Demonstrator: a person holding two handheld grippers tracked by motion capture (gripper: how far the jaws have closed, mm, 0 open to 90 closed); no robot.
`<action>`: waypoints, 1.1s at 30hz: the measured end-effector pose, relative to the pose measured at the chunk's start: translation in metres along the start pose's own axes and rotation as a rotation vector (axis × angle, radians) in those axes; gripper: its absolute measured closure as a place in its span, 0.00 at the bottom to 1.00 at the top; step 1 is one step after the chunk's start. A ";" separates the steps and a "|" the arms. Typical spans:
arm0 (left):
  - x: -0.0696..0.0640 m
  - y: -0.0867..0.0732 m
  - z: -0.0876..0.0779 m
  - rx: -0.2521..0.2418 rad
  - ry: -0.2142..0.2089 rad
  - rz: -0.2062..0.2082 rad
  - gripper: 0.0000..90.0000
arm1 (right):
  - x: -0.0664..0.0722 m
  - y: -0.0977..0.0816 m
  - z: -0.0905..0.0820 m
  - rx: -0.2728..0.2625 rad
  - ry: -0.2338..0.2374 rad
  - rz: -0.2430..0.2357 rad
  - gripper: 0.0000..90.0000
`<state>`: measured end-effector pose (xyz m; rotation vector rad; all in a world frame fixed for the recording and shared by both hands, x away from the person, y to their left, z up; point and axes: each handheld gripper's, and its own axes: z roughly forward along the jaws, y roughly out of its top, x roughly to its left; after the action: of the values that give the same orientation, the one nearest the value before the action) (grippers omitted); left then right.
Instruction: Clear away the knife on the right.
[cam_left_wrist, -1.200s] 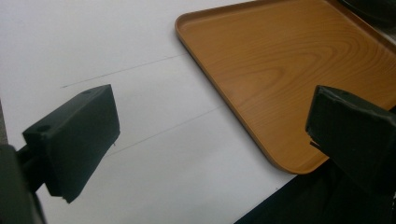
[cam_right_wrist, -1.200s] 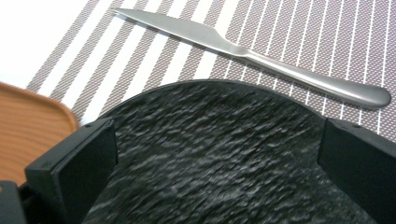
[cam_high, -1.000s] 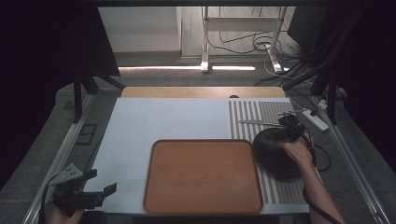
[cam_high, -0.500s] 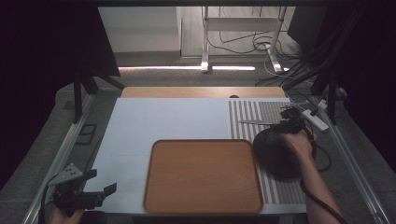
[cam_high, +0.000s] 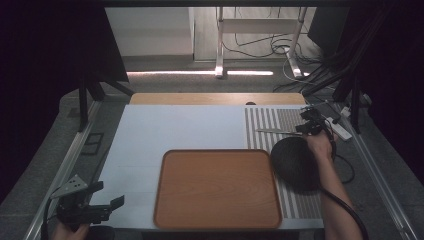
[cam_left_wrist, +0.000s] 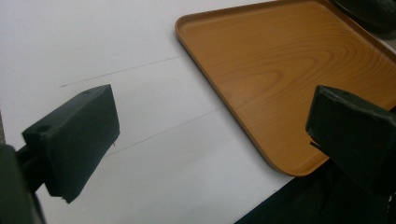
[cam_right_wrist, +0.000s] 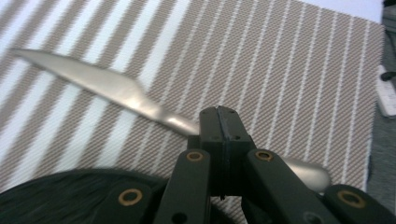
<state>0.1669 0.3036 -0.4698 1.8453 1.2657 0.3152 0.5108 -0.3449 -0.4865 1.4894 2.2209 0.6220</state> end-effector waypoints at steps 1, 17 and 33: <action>0.000 0.000 0.000 0.000 0.000 0.000 0.03 | -0.002 0.001 0.003 0.001 -0.011 0.006 1.00; -0.001 -0.001 -0.001 -0.003 0.004 0.002 0.03 | -0.046 -0.015 0.007 0.123 0.007 0.083 1.00; -0.001 0.000 0.000 0.001 0.003 0.008 0.03 | -0.045 -0.013 -0.015 0.145 0.071 0.046 0.90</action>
<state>0.1668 0.3027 -0.4695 1.8520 1.2607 0.3214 0.5089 -0.3932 -0.4777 1.6166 2.3358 0.5455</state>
